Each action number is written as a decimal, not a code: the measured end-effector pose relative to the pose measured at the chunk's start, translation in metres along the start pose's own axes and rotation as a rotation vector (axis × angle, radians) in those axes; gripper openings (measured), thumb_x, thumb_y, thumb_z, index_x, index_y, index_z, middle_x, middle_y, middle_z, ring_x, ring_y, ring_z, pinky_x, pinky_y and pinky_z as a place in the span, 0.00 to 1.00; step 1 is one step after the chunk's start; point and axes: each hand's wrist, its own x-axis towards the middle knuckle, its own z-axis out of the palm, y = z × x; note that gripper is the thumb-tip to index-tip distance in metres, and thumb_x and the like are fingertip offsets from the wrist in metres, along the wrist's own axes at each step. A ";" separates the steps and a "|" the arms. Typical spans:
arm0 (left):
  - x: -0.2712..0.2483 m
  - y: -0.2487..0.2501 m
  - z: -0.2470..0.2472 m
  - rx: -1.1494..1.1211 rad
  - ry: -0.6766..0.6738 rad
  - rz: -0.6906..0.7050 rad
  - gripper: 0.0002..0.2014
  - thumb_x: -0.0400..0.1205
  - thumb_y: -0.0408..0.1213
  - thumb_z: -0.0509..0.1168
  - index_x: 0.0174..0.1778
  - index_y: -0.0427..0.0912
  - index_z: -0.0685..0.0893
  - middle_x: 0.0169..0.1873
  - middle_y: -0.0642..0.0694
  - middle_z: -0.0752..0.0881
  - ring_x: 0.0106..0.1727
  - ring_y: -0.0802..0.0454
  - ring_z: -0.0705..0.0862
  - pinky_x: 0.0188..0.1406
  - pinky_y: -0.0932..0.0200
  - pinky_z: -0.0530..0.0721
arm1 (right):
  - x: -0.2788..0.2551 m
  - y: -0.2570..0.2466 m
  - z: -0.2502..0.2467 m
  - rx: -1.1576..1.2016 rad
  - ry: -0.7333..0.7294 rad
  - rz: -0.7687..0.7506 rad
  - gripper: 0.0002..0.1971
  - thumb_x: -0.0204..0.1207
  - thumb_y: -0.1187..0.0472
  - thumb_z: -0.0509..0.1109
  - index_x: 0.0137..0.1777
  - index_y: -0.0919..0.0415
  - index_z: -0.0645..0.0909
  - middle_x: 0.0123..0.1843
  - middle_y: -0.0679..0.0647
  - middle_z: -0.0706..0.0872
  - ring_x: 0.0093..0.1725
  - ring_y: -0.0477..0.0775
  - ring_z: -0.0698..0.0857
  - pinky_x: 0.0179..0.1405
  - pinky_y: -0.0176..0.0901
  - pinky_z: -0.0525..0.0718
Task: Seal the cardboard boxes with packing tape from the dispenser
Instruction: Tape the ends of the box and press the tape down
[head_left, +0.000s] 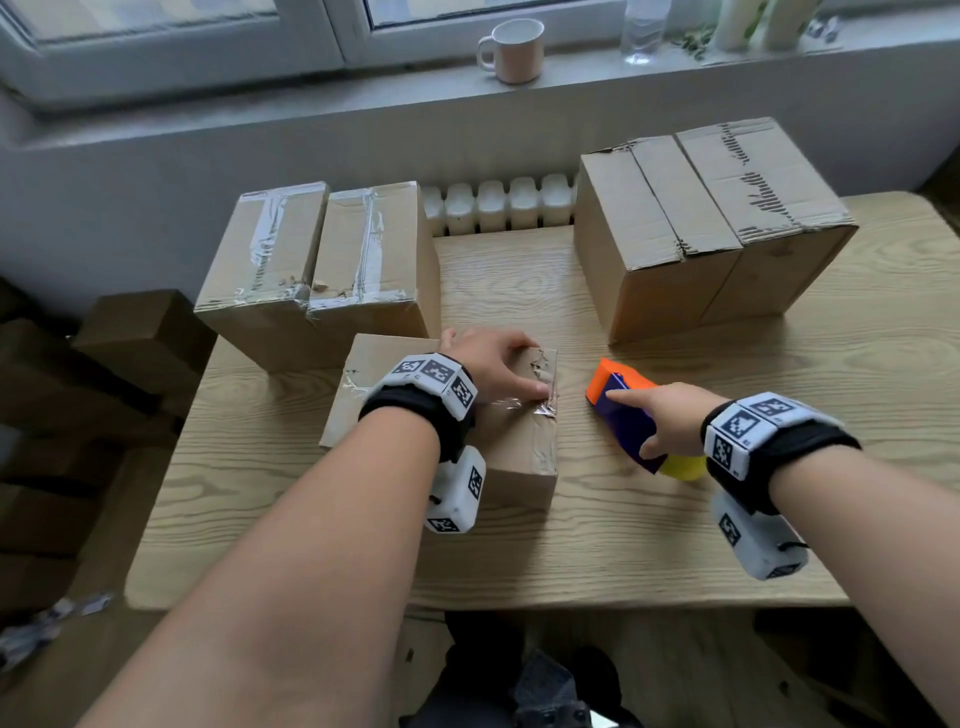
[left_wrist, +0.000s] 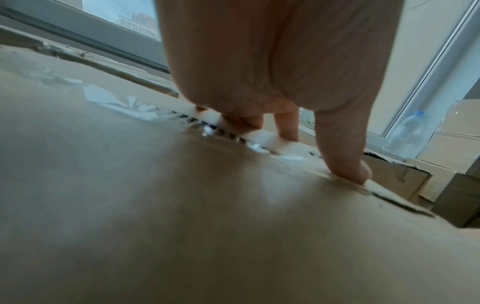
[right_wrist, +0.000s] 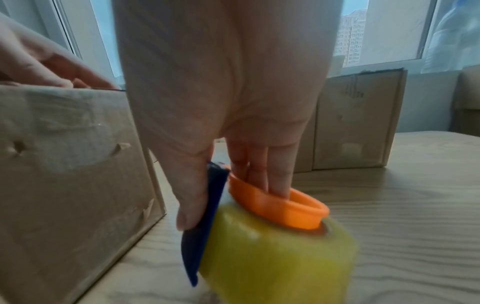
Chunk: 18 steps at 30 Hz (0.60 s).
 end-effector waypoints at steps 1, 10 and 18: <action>-0.001 0.000 -0.001 -0.018 0.000 -0.007 0.27 0.73 0.63 0.69 0.67 0.62 0.76 0.68 0.56 0.79 0.75 0.49 0.70 0.77 0.43 0.50 | 0.001 -0.003 0.003 0.006 -0.008 -0.004 0.41 0.74 0.54 0.74 0.84 0.43 0.56 0.73 0.55 0.76 0.68 0.59 0.78 0.54 0.42 0.76; -0.007 0.007 -0.010 0.003 -0.040 -0.094 0.25 0.75 0.59 0.70 0.65 0.52 0.81 0.60 0.52 0.84 0.61 0.49 0.80 0.60 0.56 0.72 | -0.005 -0.033 -0.014 0.256 0.222 -0.015 0.15 0.83 0.52 0.63 0.65 0.46 0.84 0.61 0.54 0.87 0.61 0.57 0.83 0.56 0.43 0.78; -0.001 -0.004 -0.002 -0.081 -0.097 -0.118 0.28 0.76 0.56 0.70 0.70 0.47 0.78 0.61 0.47 0.84 0.59 0.50 0.82 0.54 0.59 0.77 | -0.012 -0.076 -0.027 0.628 0.288 -0.043 0.18 0.60 0.38 0.80 0.33 0.54 0.90 0.30 0.55 0.89 0.36 0.56 0.88 0.43 0.54 0.88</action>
